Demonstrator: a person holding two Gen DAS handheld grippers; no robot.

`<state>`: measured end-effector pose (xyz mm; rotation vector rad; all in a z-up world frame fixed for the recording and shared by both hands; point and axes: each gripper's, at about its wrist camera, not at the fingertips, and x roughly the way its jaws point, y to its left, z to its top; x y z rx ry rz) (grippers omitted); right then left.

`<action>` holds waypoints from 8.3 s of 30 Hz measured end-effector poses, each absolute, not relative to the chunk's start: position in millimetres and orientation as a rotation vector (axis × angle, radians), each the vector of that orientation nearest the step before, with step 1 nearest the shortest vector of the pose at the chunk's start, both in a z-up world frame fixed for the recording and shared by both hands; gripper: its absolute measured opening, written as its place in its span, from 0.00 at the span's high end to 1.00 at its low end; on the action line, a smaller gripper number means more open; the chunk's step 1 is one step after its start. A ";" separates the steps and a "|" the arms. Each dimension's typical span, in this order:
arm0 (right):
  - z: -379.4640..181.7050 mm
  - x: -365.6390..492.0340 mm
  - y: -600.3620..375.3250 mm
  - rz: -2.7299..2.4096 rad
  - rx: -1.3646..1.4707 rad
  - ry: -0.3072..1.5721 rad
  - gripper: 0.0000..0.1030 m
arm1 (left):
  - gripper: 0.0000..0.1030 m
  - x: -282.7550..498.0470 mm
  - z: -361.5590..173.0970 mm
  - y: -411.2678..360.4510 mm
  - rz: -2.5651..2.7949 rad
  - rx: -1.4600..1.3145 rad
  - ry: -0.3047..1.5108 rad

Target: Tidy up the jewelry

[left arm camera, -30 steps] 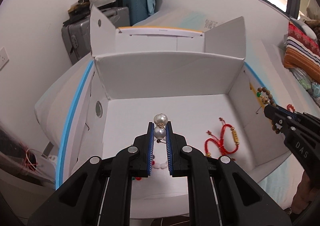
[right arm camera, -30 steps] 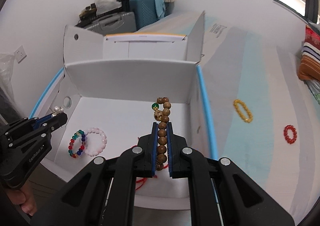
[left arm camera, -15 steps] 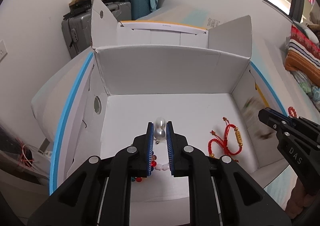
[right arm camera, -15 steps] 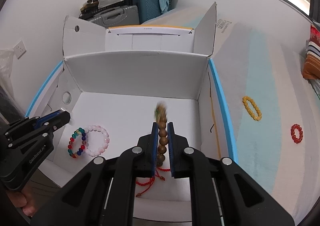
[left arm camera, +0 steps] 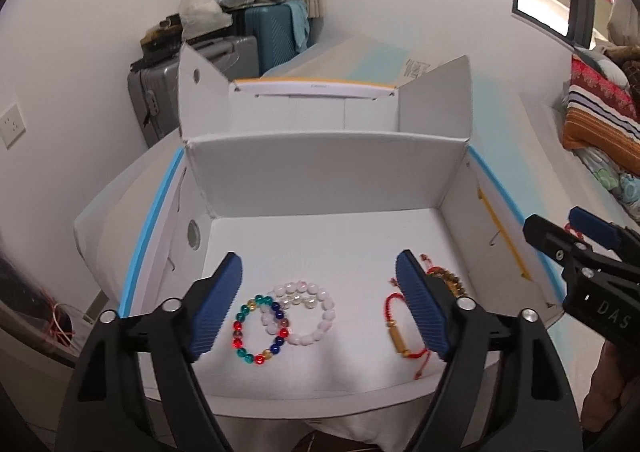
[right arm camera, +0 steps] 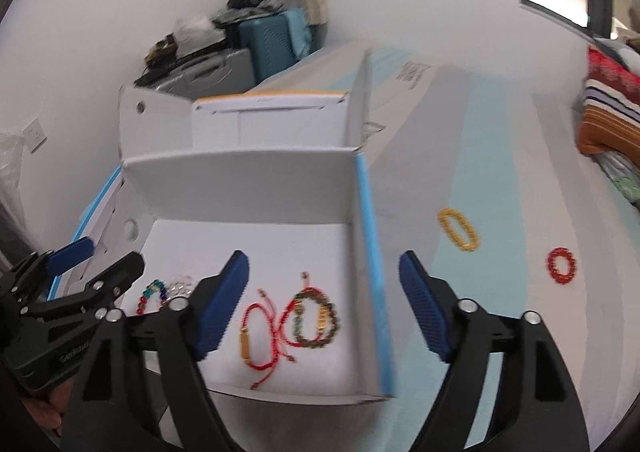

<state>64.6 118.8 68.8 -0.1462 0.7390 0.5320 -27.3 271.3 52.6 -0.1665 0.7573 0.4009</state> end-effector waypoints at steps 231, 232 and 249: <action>46.2 -12.1 102.9 0.509 -0.128 0.753 0.07 | 0.05 -109.0 44.1 262.7 0.409 -0.168 0.749; 45.9 -12.4 102.7 0.510 -0.131 0.753 0.07 | 0.05 -108.8 43.8 263.4 0.404 -0.168 0.754; 44.5 -11.8 98.8 0.516 -0.139 0.751 0.07 | 0.06 -107.6 44.7 259.4 0.398 -0.172 0.741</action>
